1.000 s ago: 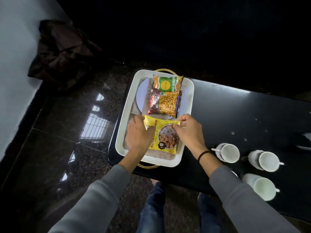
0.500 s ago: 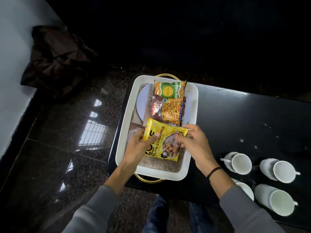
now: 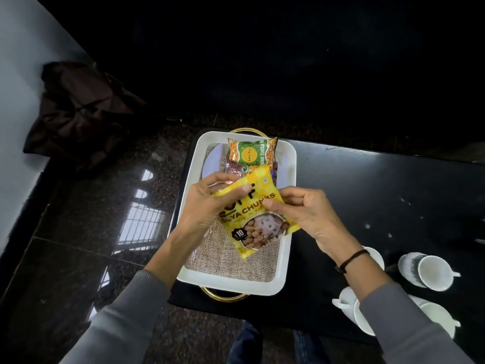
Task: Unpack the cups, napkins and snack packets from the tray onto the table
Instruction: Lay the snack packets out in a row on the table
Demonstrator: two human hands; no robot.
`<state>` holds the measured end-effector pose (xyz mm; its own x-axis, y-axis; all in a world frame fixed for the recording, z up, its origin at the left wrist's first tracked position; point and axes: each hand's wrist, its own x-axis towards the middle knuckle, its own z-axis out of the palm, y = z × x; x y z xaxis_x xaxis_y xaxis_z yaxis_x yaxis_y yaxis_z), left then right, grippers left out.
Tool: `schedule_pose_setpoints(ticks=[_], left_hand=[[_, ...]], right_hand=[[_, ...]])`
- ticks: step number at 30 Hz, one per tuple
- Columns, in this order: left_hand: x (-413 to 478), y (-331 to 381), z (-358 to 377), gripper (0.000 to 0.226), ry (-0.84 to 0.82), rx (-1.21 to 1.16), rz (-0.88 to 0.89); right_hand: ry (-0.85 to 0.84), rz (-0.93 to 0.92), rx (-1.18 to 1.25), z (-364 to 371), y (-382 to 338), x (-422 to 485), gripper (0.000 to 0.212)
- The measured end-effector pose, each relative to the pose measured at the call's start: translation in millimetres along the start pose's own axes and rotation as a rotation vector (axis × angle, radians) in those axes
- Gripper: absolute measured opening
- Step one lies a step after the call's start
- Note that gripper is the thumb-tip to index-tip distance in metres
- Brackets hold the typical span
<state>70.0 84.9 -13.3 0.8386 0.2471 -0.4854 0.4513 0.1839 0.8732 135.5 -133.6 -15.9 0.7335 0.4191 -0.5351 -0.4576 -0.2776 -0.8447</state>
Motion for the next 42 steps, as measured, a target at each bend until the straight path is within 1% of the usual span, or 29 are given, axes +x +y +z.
schedule_pose_setpoints(ticks=[2, 5, 7, 9, 10, 11, 14, 15, 16, 18, 19, 21, 23, 25, 27, 28, 31, 32, 35, 37, 39, 42], left_hand=[[4.0, -1.2, 7.5, 0.049, 0.001, -0.082, -0.05], [1.0, -8.7, 24.8, 0.068, -0.075, -0.043, -0.114], [-1.7, -12.1, 35.0, 0.073, -0.098, -0.003, -0.083], [-1.0, -14.3, 42.5, 0.093, -0.122, -0.021, -0.053], [0.1, -13.8, 45.2, 0.098, -0.145, -0.052, -0.054], [0.6, -12.4, 48.3, 0.092, -0.167, -0.08, -0.051], [2.5, -7.8, 65.3, 0.035, -0.227, -0.082, -0.07], [2.3, -5.0, 72.1, 0.025, -0.225, -0.071, -0.088], [2.9, -3.6, 78.6, 0.023, -0.217, -0.044, -0.104], [8.3, -2.3, 92.6, 0.032, -0.187, 0.017, -0.153], [11.3, -2.1, 99.2, 0.03, -0.162, 0.035, -0.176], [16.5, -2.0, 111.2, 0.023, -0.108, 0.059, -0.198], [21.5, -2.7, 124.0, 0.037, -0.083, 0.075, -0.21], [24.1, -2.8, 136.9, 0.054, -0.1, 0.079, -0.226], [27.1, -5.8, 149.4, 0.062, -0.107, 0.115, -0.236], [28.9, -8.0, 155.7, 0.06, -0.097, 0.138, -0.23], [36.3, -14.8, 172.5, 0.036, -0.052, 0.16, -0.175], [39.1, -15.5, 178.7, 0.034, -0.036, 0.157, -0.161], [49.1, -17.2, 194.3, 0.035, 0.034, 0.166, -0.13], [57.3, -17.6, 199.5, 0.036, 0.082, 0.176, -0.111], [64.9, -17.1, 201.5, 0.037, 0.102, 0.235, -0.09], [67.7, -14.7, 199.9, 0.047, 0.076, 0.429, -0.008]], right_hand=[[0.074, -0.007, 0.104, -2.1, 1.9, -0.8, 0.037], [0.122, 0.009, 0.24, -7.7, 7.6, -3.5, 0.04], [0.091, 0.036, 0.286, -14.7, 11.3, -5.4, 0.046], [0.036, 0.04, 0.312, -25.6, 14.6, -6.4, 0.056], [0.017, 0.032, 0.323, -31.1, 15.4, -6.8, 0.059], [0.009, 0.023, 0.341, -35.3, 16.5, -7.5, 0.06], [0.015, 0.027, 0.394, -47.5, 18.5, -11.8, 0.053], [0.011, 0.033, 0.406, -51.4, 18.7, -13.1, 0.049], [0.019, 0.042, 0.43, -55.8, 18.6, -13.7, 0.045], [0.075, 0.091, 0.49, -68.4, 15.6, -12.0, 0.043], [0.098, 0.127, 0.489, -74.2, 13.5, -10.9, 0.046], [0.103, 0.169, 0.397, -83.2, 11.8, -9.8, 0.056], [0.117, 0.17, 0.312, -91.8, 14.6, -10.0, 0.061], [0.149, 0.164, 0.299, -102.9, 18.2, -10.6, 0.057], [0.18, 0.178, 0.28, -113.1, 22.5, -10.9, 0.051], [0.193, 0.187, 0.267, -117.7, 24.9, -10.8, 0.047], [0.242, 0.206, 0.229, -129.2, 32.4, -7.8, 0.042], [0.264, 0.207, 0.202, -133.3, 34.4, -5.7, 0.041], [0.326, 0.192, 0.133, -145.4, 42.3, 4.4, 0.033], [0.351, 0.175, 0.102, -151.8, 46.1, 13.9, 0.032], [0.389, 0.153, 0.032, -156.8, 48.2, 23.0, 0.038], [0.448, 0.089, -0.189, -161.8, 51.6, 30.8, 0.051]])
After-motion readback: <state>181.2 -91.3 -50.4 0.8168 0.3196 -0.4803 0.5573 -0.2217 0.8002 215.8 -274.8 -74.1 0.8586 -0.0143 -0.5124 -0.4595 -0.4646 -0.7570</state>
